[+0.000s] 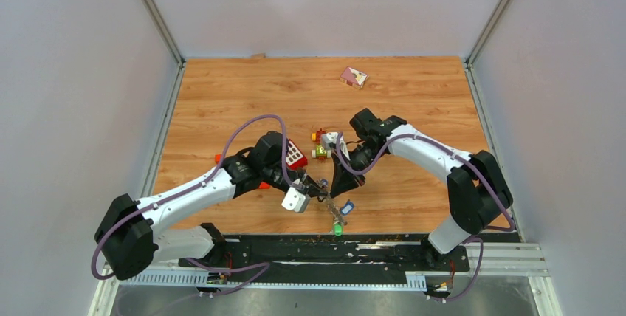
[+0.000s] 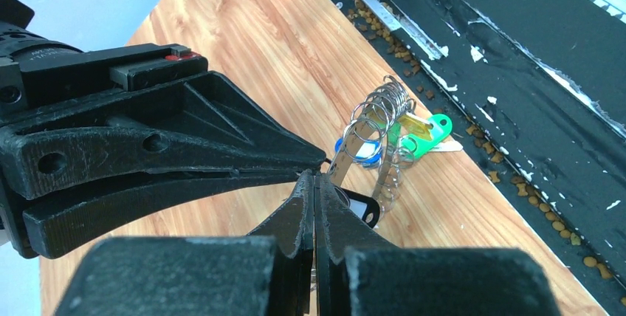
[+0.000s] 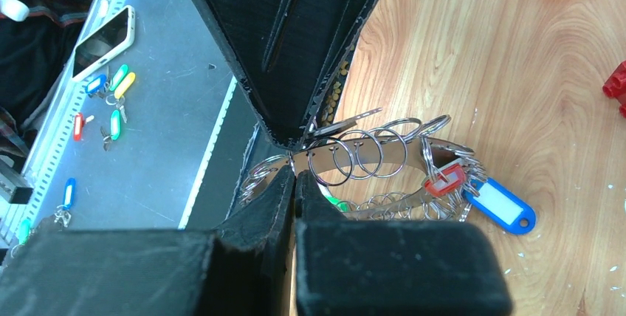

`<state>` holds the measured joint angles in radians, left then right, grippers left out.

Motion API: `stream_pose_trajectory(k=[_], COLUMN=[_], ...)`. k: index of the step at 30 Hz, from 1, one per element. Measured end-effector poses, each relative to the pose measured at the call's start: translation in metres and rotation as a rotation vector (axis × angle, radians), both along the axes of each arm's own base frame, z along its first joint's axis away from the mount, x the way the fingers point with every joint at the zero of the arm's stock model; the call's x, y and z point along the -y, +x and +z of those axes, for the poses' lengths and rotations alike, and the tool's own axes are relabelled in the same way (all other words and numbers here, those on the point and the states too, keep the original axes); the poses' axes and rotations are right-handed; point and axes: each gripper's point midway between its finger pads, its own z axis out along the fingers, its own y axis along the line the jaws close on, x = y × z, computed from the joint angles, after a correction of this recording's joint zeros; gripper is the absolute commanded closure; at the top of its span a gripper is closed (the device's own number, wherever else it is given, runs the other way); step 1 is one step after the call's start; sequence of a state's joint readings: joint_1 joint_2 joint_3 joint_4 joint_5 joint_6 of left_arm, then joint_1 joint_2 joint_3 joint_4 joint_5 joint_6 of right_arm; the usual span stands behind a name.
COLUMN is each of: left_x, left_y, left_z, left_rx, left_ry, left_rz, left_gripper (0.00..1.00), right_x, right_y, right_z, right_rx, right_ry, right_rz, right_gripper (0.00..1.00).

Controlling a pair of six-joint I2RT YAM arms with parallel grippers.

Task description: Put the keys on the keyring

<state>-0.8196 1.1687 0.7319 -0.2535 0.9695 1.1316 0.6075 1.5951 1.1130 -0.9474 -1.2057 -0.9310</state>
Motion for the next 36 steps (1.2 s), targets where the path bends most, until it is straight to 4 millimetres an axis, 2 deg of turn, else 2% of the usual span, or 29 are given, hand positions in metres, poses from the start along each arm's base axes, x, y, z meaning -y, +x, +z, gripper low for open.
stream_pose_trajectory(k=[12,19,24,30,36], left_x=[0.002,0.002,0.000,-0.005,-0.015], left_y=[0.001,-0.020,-0.020,-0.010,0.021], left_z=[0.000,-0.013,-0.017,-0.017,-0.010], left_rx=[0.049,0.008,0.005,-0.008,-0.077], left_ry=[-0.008,0.041,0.060,0.080,0.084], left_rz=[-0.014,-0.074,-0.070,-0.007,0.162], left_gripper=[1.00,1.00,1.00,1.00,1.00], right_x=[0.003,-0.004,-0.004,0.001,0.020], right_y=[0.006,0.019,0.020,0.026,0.026], right_z=[0.001,0.011,0.008,0.006,-0.001], right_rx=[-0.056,-0.044,-0.045,-0.011,0.142], right_ry=[0.000,0.052,0.051,0.037,-0.007], right_rz=[-0.034,-0.041,-0.037,-0.056,-0.099], right_gripper=[1.00,1.00,1.00,1.00,1.00])
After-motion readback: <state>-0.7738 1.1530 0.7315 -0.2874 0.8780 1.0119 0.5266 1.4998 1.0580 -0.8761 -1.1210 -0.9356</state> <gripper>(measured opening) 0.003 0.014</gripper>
